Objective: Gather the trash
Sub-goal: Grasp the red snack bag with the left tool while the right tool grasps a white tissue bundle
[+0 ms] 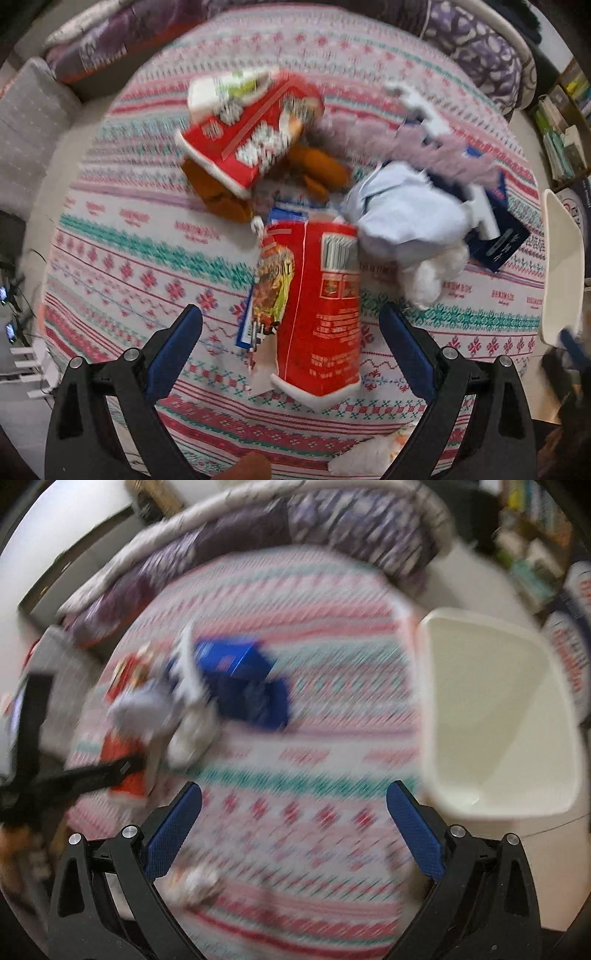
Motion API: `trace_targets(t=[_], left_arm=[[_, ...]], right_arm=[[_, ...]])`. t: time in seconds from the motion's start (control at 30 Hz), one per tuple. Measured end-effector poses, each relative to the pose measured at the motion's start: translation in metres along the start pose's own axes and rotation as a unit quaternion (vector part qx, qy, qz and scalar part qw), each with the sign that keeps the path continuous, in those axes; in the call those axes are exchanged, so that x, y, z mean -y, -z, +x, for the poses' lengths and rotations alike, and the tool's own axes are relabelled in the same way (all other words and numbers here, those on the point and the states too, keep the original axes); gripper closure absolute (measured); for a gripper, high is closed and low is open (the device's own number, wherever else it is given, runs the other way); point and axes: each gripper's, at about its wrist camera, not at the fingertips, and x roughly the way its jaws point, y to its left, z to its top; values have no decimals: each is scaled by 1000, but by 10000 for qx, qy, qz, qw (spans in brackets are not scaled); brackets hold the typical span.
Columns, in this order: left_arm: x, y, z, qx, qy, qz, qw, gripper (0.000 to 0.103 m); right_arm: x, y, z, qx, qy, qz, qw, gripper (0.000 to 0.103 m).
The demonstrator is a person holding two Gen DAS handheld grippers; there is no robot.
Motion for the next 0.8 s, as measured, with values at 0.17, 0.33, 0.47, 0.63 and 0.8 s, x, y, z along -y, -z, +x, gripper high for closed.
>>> trace_targets(t=[0.17,0.33,0.47,0.63,0.8], left_arm=[[-6,2,20,-296,213,-104,9993,33],[-18,6,17,-117,263,-162,9995,42],[-24,14,0,146,328,-195,9992,42],[-33,17,-12,266,435,-265,9983,42],[-51,11,-23,361,500,-370,9974,42]], right_arm=[[-30,24,19,-883,-516,-226,9945,7],[-61,52,33,-1553,-652,-300,9853,9],[-80,68,37,-1798,-624,-196,9815,15],[-111,80,38,-1567,-340,-413,9862,18],[-159,112,45,-1341,13,-1009,9858,17]])
